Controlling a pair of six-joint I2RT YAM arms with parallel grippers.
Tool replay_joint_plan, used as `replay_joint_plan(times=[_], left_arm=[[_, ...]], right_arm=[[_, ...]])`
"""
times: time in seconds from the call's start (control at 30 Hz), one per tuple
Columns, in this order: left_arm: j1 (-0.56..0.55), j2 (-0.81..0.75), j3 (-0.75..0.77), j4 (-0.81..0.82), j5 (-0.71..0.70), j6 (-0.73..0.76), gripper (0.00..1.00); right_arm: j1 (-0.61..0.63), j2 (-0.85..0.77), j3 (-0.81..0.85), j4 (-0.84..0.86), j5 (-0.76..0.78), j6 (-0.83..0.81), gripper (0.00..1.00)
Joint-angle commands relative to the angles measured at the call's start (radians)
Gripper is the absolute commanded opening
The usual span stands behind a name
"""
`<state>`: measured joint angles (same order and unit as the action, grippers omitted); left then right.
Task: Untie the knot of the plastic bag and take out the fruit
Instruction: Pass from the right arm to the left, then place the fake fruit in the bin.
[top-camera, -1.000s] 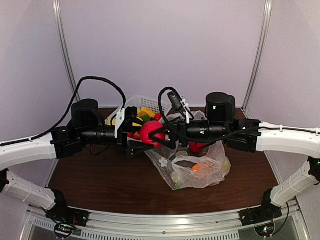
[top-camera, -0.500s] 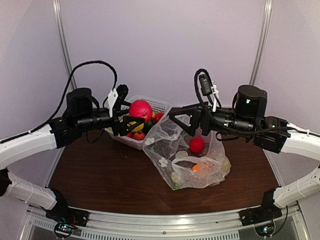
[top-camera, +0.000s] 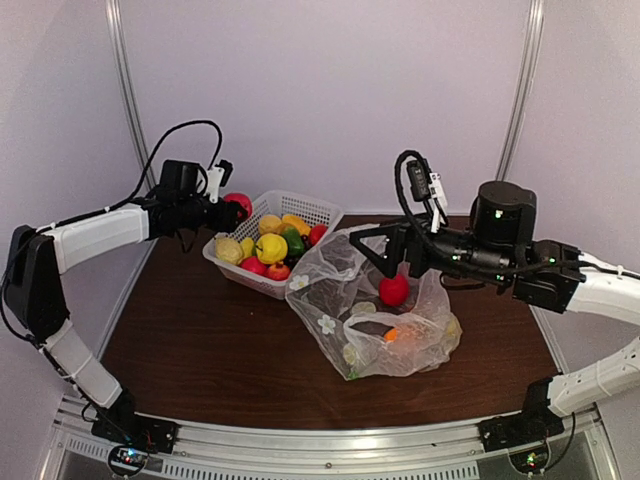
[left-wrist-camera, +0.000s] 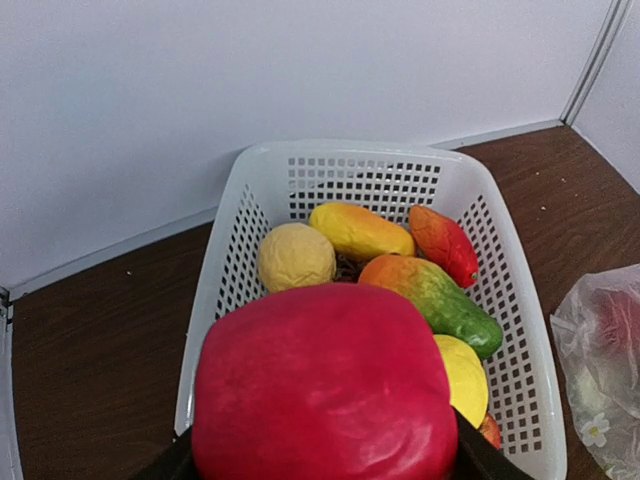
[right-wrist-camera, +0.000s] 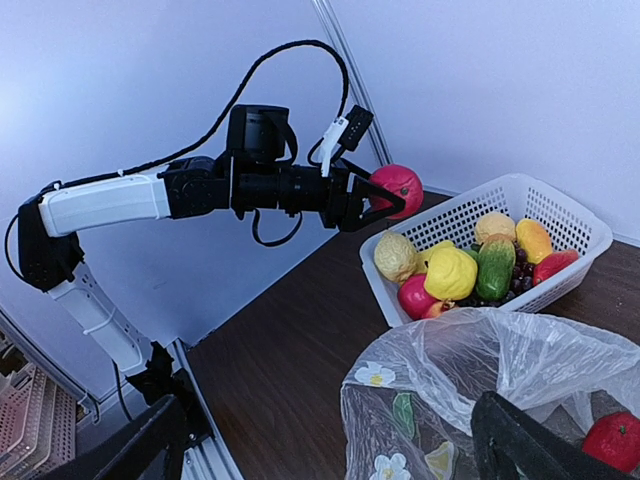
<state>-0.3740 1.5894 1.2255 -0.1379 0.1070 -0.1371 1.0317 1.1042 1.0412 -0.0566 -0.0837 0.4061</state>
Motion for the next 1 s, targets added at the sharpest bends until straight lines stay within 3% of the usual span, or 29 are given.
replay_joint_plan(times=[0.0,0.27,0.53,0.97], left_arm=[[0.018,0.067,0.101,-0.035,-0.049,0.024,0.44],[0.020,0.231,0.216,-0.082,-0.047,0.087,0.47],[0.032,0.274,0.224,-0.088,-0.044,0.098,0.48],[0.040,0.314,0.244,-0.115,-0.032,0.105,0.70]], right_arm=[[-0.002,-0.015,-0.027,-0.005,0.023,0.004,1.00],[-0.002,-0.027,-0.039,-0.008,0.025,0.014,1.00],[-0.002,-0.054,-0.069,-0.010,0.040,0.022,1.00],[-0.002,-0.051,-0.085,0.011,0.029,0.046,1.00]])
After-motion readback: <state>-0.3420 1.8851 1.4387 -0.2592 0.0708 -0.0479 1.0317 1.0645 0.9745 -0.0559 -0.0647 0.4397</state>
